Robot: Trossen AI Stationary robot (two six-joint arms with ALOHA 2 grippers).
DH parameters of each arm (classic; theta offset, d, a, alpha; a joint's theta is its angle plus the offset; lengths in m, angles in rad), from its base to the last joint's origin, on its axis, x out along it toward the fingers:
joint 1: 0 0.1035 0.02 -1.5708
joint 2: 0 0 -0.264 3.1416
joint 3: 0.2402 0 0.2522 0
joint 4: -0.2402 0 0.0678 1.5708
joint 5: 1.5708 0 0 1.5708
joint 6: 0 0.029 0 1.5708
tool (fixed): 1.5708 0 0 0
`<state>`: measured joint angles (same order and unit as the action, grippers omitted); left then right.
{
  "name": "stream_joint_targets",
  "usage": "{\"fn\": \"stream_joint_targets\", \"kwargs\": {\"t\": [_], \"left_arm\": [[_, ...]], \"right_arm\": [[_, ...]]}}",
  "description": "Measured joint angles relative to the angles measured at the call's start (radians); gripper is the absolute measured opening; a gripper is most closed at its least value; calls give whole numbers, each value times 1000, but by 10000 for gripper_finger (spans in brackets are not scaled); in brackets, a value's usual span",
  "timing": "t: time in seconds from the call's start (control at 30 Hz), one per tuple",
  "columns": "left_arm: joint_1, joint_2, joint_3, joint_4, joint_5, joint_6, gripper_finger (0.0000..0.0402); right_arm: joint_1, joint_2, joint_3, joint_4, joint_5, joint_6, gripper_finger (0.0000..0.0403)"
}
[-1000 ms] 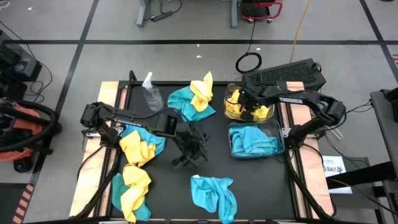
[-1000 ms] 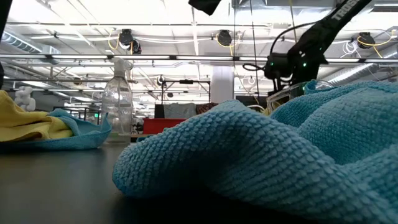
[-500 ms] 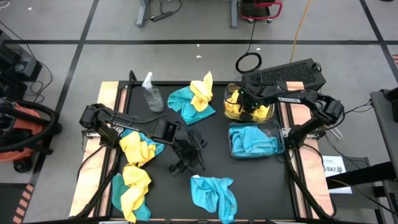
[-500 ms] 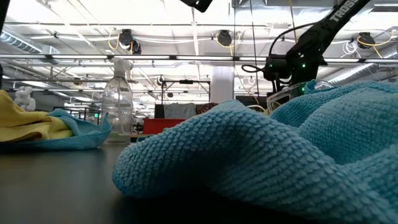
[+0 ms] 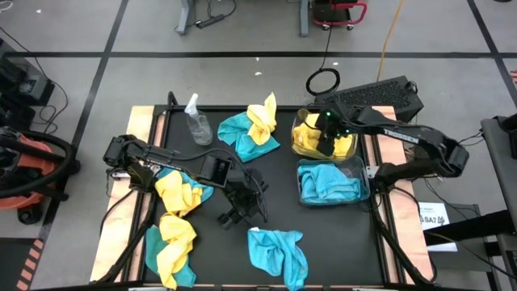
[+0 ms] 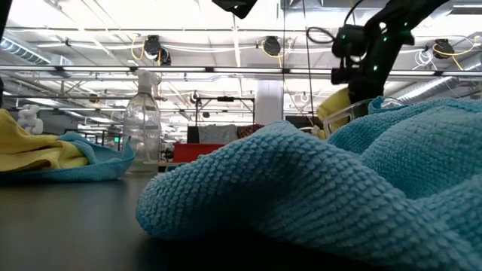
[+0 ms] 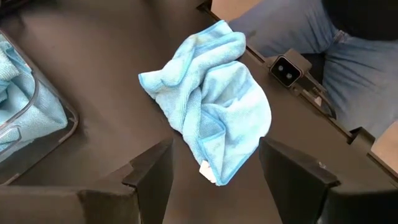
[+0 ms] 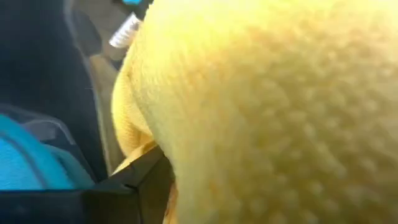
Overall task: Sort microfiber towel by color & place in baskets
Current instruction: Put the yellow microfiber towel into the top transparent bin
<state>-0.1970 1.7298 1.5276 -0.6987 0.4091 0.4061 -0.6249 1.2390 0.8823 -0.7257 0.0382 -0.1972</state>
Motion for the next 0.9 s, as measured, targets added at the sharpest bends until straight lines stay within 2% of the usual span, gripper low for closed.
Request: {"fn": "stream_joint_targets", "kwargs": {"t": [0.2, 0.5, 0.63, 0.8, 0.9], "left_arm": [[0, 0, 0, 0, -2, 1, 238], [0, 0, 0, 0, -3, 1, 238], [0, 0, 0, 1, -3, 2, 238], [0, 0, 0, 1, -3, 2, 238], [0, 0, 0, 1, -3, 2, 238]], "right_arm": [[7, -80, 26, -79, 4, 17, 253], [6, -96, 42, -235, 11, 51, 240], [6, -84, 42, -306, 12, 55, 206], [6, -60, 42, -437, 7, 64, 129], [5, -45, 42, -529, -31, 69, 88]]}}
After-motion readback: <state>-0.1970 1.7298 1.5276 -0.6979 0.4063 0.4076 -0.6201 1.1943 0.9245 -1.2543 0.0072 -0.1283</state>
